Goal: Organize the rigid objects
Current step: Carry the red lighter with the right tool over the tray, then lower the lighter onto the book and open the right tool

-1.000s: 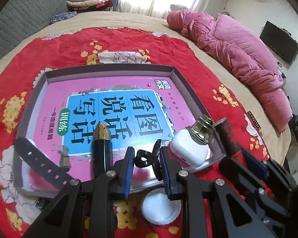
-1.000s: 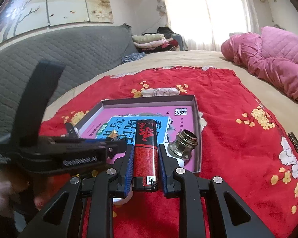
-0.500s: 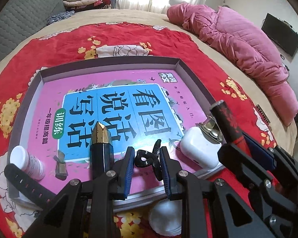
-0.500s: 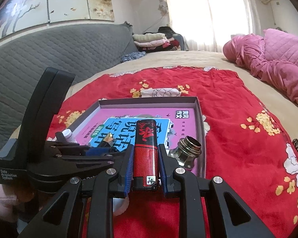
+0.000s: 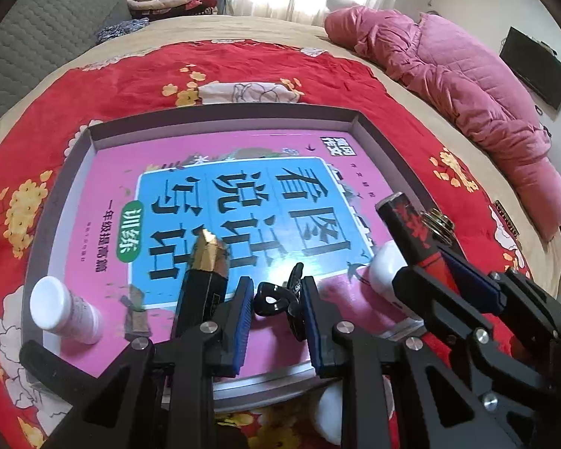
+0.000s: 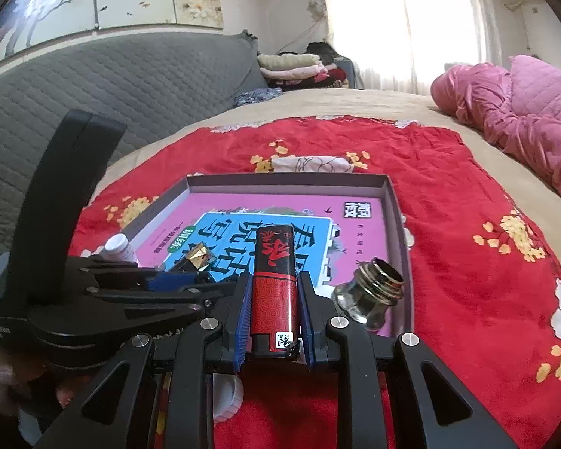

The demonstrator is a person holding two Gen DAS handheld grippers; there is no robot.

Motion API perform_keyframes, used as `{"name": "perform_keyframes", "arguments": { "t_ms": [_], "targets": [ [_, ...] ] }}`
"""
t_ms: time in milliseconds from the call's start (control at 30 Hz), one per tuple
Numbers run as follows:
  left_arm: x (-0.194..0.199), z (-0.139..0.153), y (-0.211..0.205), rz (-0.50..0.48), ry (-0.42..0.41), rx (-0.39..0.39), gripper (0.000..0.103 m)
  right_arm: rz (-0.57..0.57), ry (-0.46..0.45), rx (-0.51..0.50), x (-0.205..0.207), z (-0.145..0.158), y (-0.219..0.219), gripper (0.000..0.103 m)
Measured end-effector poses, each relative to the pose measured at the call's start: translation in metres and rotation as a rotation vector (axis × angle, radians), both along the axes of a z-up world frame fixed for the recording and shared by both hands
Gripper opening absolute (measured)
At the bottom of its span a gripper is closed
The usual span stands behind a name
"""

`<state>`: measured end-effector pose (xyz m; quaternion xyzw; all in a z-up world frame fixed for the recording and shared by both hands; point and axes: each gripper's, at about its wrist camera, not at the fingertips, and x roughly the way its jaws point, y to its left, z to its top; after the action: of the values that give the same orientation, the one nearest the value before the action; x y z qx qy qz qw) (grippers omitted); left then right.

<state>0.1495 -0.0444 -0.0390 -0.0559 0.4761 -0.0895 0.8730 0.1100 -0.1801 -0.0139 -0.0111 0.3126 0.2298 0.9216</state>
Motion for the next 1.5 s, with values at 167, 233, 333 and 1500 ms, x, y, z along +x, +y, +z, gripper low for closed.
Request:
{"name": "perform_keyframes", "arguments": {
  "t_ms": [167,233,333,1500],
  "targets": [
    [-0.002,-0.001,0.008,0.015,0.002,0.006,0.026,0.028,0.010,-0.010,0.006,-0.005,0.009,0.023],
    [-0.002,0.000,0.012,0.024,0.006,-0.003,0.026,0.040,0.014,-0.016,0.009,-0.007,0.013,0.023],
    [-0.003,0.000,0.016,0.033,0.006,0.002,0.026,0.055,0.020,-0.026,0.012,-0.011,0.018,0.023],
    [-0.007,-0.002,0.019,0.012,0.007,0.088,0.026,0.227,0.179,-0.140,0.048,-0.024,0.043,0.024]
  ]
}}
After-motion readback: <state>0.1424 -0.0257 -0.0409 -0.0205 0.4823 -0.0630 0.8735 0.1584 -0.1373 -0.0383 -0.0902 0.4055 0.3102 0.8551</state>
